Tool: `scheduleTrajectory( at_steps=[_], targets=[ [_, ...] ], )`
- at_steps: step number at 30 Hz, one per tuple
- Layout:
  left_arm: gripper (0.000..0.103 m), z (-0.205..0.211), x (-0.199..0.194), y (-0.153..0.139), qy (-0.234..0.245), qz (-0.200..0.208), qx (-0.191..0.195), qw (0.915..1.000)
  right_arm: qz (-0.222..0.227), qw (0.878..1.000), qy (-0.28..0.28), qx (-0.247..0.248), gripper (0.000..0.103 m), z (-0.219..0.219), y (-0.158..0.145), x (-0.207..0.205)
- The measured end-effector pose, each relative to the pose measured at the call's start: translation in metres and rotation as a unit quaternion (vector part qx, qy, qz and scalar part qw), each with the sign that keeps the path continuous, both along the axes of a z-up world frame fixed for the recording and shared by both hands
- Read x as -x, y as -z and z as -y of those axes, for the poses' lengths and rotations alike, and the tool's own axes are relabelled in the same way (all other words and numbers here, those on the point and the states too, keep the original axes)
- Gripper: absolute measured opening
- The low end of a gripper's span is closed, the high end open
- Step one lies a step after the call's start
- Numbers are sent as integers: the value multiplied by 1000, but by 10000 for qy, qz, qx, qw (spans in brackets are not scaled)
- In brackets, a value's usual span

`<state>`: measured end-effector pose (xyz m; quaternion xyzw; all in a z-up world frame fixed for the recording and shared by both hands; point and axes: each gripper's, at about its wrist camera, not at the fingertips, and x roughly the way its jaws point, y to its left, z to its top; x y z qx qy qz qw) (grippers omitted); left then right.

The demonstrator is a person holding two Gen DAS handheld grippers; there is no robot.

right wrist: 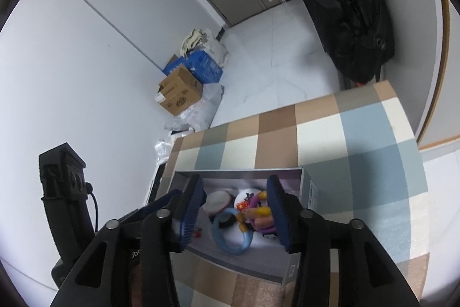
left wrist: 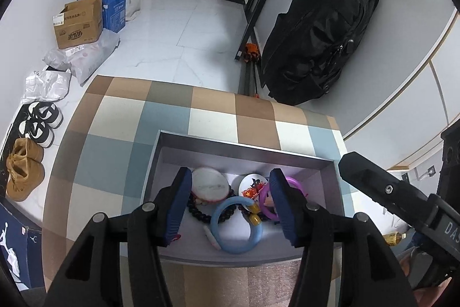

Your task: Organize jewelry

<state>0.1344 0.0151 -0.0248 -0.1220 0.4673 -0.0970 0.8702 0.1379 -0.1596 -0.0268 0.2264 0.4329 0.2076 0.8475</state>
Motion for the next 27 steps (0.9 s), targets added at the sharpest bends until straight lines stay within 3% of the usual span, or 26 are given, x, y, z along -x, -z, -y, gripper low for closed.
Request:
scheduleTrajectory(
  at_steps=[12,16,19,24,27],
  targets=[
    [51,7,8,-9,70,231,-261,9994,88,9998,16,170,52,3,-3,9],
    [52,5,14,-14,31,376,-331,9987,234,9995,-9,209,60,5,-7,14],
    [65,3,20,-18,-55,489,-348,9982,390,9990,-42,222,65,6,-12,22],
    [69,-1,33,-27,-163,832,-372,9957,829,9956,-172,411,76,4,-19,37],
    [80,-2,46,-33,-309,1100,-599,9916,1069,9927,-266,482,83,2,-23,49]
  ],
)
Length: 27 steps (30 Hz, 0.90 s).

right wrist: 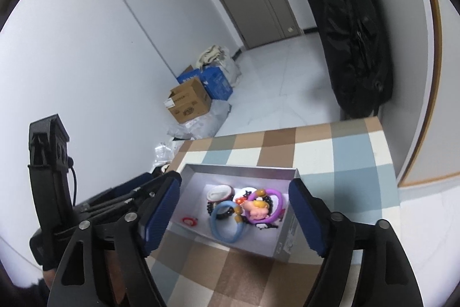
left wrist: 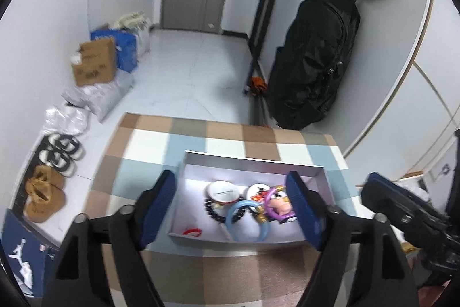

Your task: Organize jewelry

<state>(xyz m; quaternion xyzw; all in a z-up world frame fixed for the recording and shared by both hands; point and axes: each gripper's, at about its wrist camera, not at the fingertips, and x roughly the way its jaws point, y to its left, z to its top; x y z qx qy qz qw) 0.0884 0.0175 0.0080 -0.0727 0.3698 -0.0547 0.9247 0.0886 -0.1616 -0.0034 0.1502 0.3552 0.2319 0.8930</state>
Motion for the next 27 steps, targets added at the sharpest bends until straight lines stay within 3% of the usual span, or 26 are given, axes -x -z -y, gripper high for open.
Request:
scheduleTrajectory(
  at_steps=[2,7,14,27],
  targets=[
    [87,-2,10,-3,-75,254,-51,9996,194,9998,-60,21,88,-1,-4,9],
    [93,-5,32,-9,-152,652,-143,9977,677,9976,-107,40,103,0,-14,33],
    [95,-7,54,-11,-217,925,-256,9951,1025,9947,58,80,103,5,-17,58],
    [95,-10,75,-2,-351,1093,-328,9929,1194,9924,120,264,103,5,-4,79]
  ],
)
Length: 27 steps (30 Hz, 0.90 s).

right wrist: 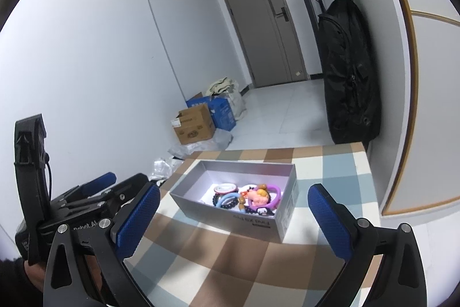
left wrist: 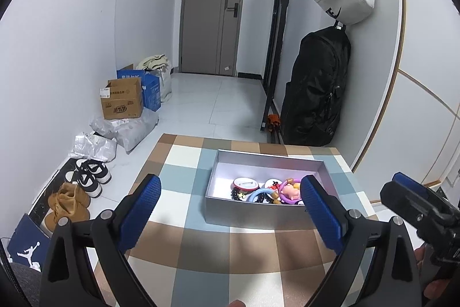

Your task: Organize jewelry

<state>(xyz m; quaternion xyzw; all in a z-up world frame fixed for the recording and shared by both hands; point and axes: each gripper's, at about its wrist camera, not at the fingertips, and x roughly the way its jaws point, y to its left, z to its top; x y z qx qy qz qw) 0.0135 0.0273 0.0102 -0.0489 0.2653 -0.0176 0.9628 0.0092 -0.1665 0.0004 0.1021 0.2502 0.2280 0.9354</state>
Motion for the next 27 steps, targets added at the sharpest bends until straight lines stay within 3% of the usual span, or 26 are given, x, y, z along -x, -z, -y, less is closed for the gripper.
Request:
scheduleTrajectory(
  at_steps=[27],
  targets=[
    [95,3,0,4,-4,-60,-20,10000,-10,10000,12,28,103,3,4,0]
  ],
)
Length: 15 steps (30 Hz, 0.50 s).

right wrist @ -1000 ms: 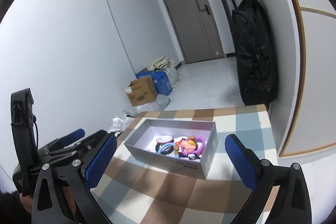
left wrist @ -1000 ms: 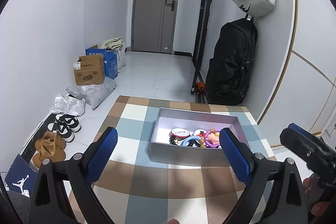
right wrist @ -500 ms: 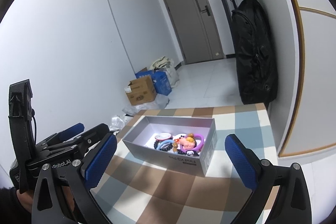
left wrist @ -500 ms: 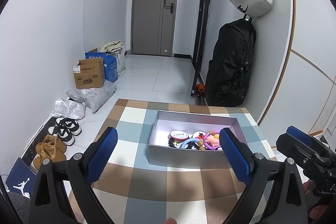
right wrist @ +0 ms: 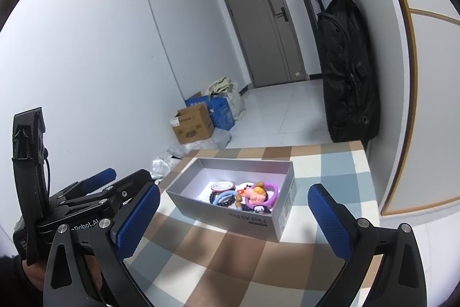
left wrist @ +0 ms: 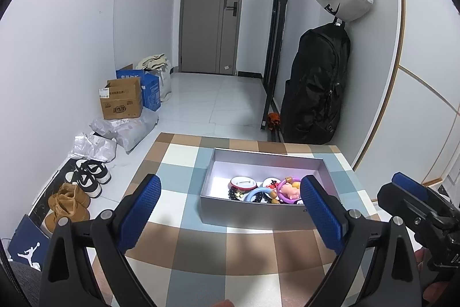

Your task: Organize jewelry

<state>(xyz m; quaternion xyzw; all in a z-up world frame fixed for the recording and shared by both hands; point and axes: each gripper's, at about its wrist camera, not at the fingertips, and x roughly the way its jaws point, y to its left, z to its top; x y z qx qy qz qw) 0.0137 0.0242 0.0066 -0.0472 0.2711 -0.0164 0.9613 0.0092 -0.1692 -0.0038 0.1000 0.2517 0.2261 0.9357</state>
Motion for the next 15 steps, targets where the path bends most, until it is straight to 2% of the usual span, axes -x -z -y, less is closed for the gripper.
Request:
scheduleTrajectory(
  at_steps=[15],
  targets=[
    [95,-2,-3,3,1,-110,115,9999,-68,10000,-8,41,103,0,3,-3]
  ],
)
